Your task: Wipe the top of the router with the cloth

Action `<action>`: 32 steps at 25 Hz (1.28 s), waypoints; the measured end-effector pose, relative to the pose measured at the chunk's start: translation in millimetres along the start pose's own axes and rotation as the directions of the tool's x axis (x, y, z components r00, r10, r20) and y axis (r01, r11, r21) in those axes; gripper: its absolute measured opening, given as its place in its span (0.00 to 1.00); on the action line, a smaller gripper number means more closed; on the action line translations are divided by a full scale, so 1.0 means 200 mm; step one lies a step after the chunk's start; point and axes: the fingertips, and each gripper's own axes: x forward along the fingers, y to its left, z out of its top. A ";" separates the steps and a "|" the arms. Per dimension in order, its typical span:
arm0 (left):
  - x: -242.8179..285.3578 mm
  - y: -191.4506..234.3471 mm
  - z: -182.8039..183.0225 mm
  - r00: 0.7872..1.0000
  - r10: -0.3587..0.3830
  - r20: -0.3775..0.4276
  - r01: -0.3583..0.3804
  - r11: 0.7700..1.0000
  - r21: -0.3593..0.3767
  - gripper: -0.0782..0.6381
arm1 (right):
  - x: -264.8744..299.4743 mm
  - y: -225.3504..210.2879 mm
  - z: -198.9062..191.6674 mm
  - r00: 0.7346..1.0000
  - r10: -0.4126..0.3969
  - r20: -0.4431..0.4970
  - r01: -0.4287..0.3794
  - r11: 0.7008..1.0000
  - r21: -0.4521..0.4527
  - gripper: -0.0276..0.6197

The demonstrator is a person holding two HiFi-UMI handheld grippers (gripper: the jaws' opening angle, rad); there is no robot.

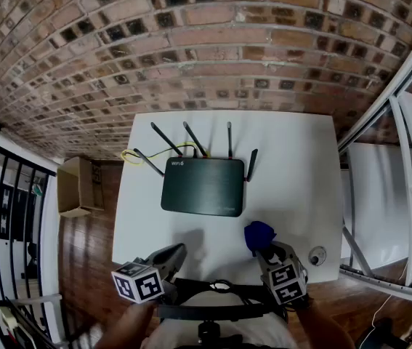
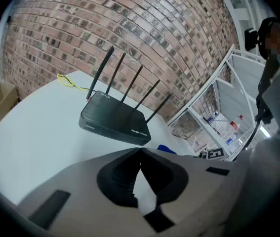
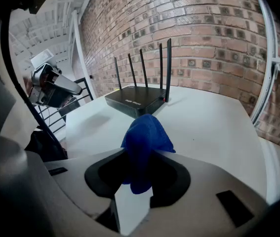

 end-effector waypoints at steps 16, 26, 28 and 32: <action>-0.21 0.33 0.39 0.994 -0.107 0.034 0.100 0.982 0.157 0.15 | 0.21 0.28 0.59 0.988 -0.153 0.036 0.151 0.987 0.048 0.24; -0.33 0.53 0.59 0.976 -0.220 -0.002 0.215 0.952 0.216 0.15 | 0.54 0.48 1.03 0.978 -0.203 0.054 0.200 0.978 0.061 0.24; -0.34 0.57 0.61 0.973 -0.229 -0.017 0.227 0.949 0.217 0.15 | 0.61 0.49 1.10 0.976 -0.211 0.050 0.207 0.976 0.074 0.24; -0.37 0.64 0.63 0.972 -0.233 -0.035 0.234 0.945 0.228 0.15 | 0.76 0.52 1.23 0.978 -0.205 0.048 0.200 0.975 0.095 0.24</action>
